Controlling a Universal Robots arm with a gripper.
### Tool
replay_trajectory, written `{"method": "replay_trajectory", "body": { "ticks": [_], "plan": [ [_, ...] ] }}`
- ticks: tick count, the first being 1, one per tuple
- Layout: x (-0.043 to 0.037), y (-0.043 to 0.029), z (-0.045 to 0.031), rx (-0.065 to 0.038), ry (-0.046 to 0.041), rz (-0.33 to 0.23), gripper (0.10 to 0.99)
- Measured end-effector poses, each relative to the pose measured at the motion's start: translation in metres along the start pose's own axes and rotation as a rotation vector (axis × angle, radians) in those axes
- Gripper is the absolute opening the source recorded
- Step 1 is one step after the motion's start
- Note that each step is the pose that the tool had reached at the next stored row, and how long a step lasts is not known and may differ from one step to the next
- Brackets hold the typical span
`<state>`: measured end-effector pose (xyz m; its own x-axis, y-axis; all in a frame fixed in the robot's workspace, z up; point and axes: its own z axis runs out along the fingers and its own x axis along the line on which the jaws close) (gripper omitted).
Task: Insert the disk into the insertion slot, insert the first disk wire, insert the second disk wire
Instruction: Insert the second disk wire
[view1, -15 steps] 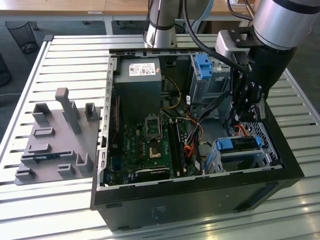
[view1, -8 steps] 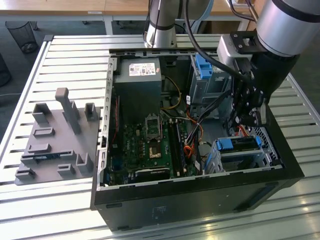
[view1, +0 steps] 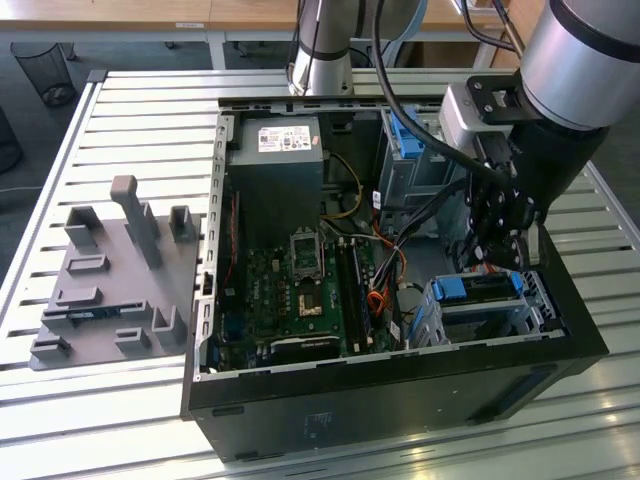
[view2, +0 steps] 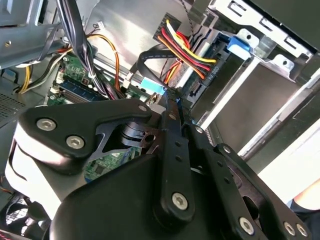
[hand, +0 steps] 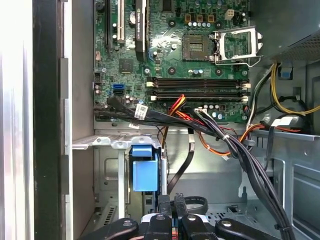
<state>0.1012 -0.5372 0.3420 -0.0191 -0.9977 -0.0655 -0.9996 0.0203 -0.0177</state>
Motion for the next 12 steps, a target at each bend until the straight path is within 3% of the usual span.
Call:
{"method": "replay_trajectory", "body": {
  "ticks": [8, 12],
  "plan": [
    [0.0033, -0.0018, 0.0013, 0.0, -0.0006, -0.001, 0.149],
    [0.0113, -0.002, 0.0018, 0.0, -0.0118, -0.001, 0.149]
  ]
}}
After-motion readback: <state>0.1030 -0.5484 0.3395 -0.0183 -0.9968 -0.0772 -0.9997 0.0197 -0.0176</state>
